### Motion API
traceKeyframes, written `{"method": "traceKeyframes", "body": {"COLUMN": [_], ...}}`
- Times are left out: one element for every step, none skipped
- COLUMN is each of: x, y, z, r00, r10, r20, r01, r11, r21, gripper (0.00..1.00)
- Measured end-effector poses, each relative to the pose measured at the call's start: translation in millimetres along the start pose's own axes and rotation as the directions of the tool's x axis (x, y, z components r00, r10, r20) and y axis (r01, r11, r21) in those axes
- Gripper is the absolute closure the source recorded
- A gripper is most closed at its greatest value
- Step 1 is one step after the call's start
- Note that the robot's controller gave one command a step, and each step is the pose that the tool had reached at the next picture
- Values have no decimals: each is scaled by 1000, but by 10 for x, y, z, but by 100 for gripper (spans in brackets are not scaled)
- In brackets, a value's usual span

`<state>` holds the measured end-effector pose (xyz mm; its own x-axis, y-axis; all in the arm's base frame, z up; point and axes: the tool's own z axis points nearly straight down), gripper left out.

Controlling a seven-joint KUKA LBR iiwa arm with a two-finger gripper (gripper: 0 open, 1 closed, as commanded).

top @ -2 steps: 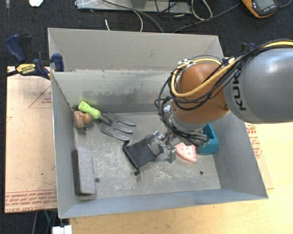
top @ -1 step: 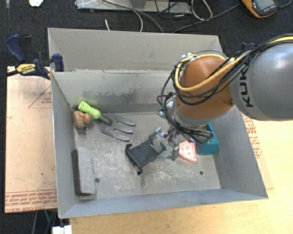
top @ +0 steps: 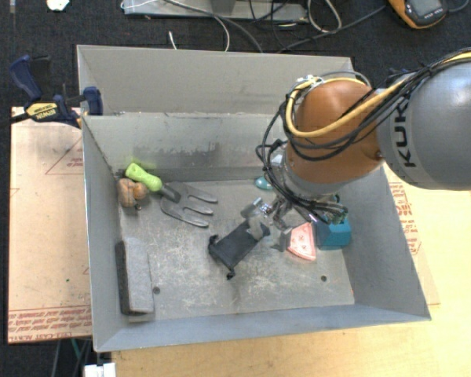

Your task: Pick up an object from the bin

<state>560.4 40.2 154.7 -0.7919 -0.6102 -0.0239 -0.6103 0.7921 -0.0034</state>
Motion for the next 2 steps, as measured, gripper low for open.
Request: {"method": "traceKeyframes", "body": {"x": [-2,-9], "y": [5,6], "z": [-77,-174], "r00": [1000,1000], "r10": [1,3], "r20": [-1,1], "r01": [-1,-3], "r11": [1000,1000], "r21": [-1,-1], "gripper": [100,100]}}
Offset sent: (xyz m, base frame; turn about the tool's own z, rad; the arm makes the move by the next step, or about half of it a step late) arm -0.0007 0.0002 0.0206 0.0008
